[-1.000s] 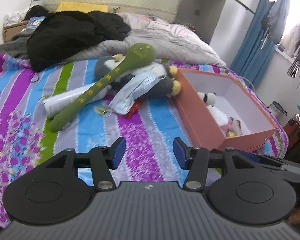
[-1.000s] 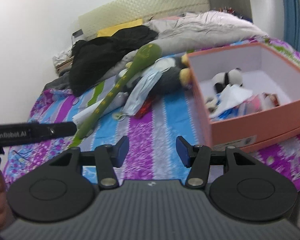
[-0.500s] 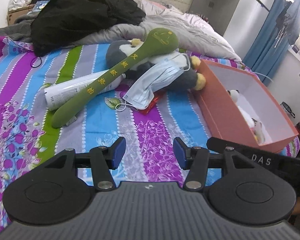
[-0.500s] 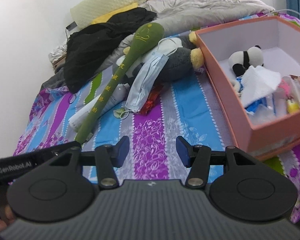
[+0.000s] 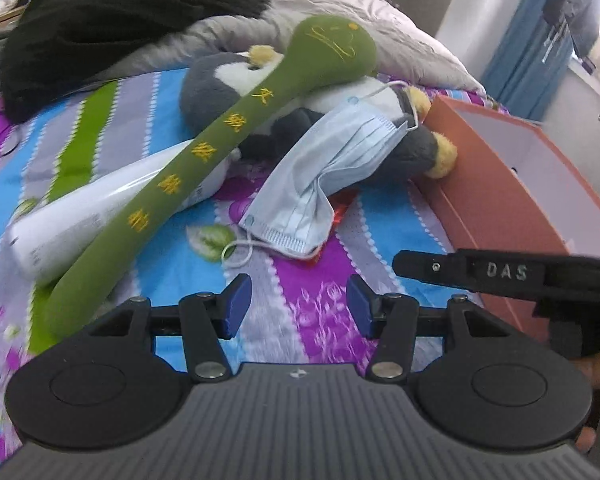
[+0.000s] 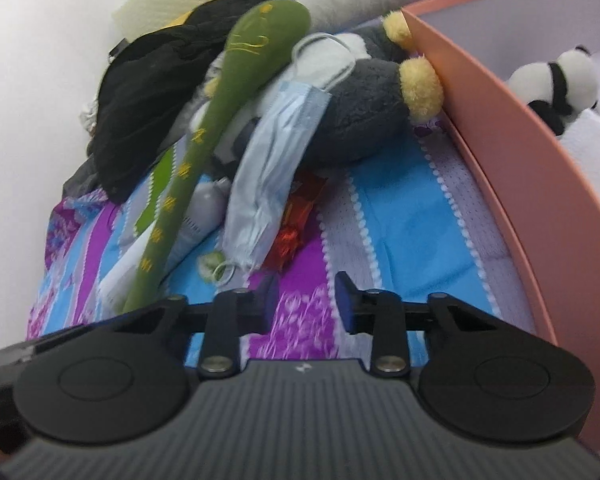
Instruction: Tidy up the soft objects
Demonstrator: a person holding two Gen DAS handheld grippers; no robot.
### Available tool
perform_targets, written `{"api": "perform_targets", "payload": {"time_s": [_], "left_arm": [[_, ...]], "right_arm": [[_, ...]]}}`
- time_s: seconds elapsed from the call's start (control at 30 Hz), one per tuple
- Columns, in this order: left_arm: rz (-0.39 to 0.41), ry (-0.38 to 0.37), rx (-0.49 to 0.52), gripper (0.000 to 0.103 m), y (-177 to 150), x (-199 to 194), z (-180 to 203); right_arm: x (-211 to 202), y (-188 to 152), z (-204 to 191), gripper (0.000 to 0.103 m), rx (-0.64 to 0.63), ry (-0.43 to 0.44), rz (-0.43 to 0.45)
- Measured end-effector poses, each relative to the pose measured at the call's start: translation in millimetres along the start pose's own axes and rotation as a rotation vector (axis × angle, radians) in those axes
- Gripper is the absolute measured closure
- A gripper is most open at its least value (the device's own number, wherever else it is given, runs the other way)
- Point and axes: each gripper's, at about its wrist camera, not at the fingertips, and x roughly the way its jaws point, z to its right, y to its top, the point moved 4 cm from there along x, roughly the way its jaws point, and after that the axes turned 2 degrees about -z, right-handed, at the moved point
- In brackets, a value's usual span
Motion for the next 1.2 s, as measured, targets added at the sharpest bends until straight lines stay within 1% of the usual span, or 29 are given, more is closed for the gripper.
{"api": "perform_targets", "payload": {"time_s": [0.07,0.17,0.27,0.33,0.4,0.47,0.5,0.6,0.67,0.7,0.73,0.77,0.8,0.83,0.87,0.9,0.97,1.07,1.2], "left_arm": [[-0.008,0.003,0.019,0.043,7,18,-2],[-0.002,0.028,0.038,0.035,19,37,-5],[0.016,0.020,0.015,0.030,30,50,-14],[0.021,0.004,0.011,0.030,37,59,-17],[0.018,-0.001,0.023,0.030,41,68,-17],[0.009,-0.001,0.033,0.030,45,79,-17],[0.007,-0.001,0.031,0.030,46,83,-19],[-0.004,-0.012,0.022,0.030,49,95,-25],[0.010,-0.019,0.038,0.031,50,97,-24],[0.006,-0.031,0.040,0.036,49,98,-24],[0.000,-0.045,0.036,0.040,48,99,-24],[-0.012,-0.056,0.021,0.050,48,101,-25],[-0.023,-0.067,0.005,0.058,46,101,-26],[-0.024,-0.083,-0.011,0.062,46,101,-27],[-0.021,-0.097,-0.018,0.074,46,99,-26],[-0.016,-0.090,-0.018,0.082,46,97,-25],[-0.011,-0.054,-0.006,0.095,46,92,-23],[-0.001,-0.066,-0.040,0.097,43,79,-20],[0.012,-0.042,-0.077,0.097,35,56,-20]], "right_arm": [[15,8,5,0.075,0.029,0.001,-0.010],[32,18,10,0.076,0.070,0.027,-0.015],[46,28,13,0.076,0.103,0.054,-0.007],[57,32,14,0.076,0.113,0.066,-0.008],[68,34,16,0.076,0.119,0.063,-0.022],[77,34,18,0.076,0.128,0.082,-0.033],[84,36,18,0.079,0.132,0.091,-0.038],[95,39,21,0.079,0.153,0.102,-0.055],[98,41,21,0.082,0.153,0.109,-0.057],[100,42,21,0.087,0.151,0.117,-0.058],[99,43,22,0.088,0.150,0.127,-0.062],[99,43,22,0.089,0.151,0.132,-0.065],[99,43,22,0.091,0.149,0.133,-0.067],[98,44,22,0.092,0.143,0.135,-0.070],[97,45,21,0.093,0.138,0.135,-0.070],[94,45,19,0.095,0.131,0.134,-0.068],[88,44,17,0.096,0.114,0.117,-0.066],[79,44,14,0.098,0.098,0.104,-0.059],[63,42,12,0.099,0.095,0.096,-0.057]]}}
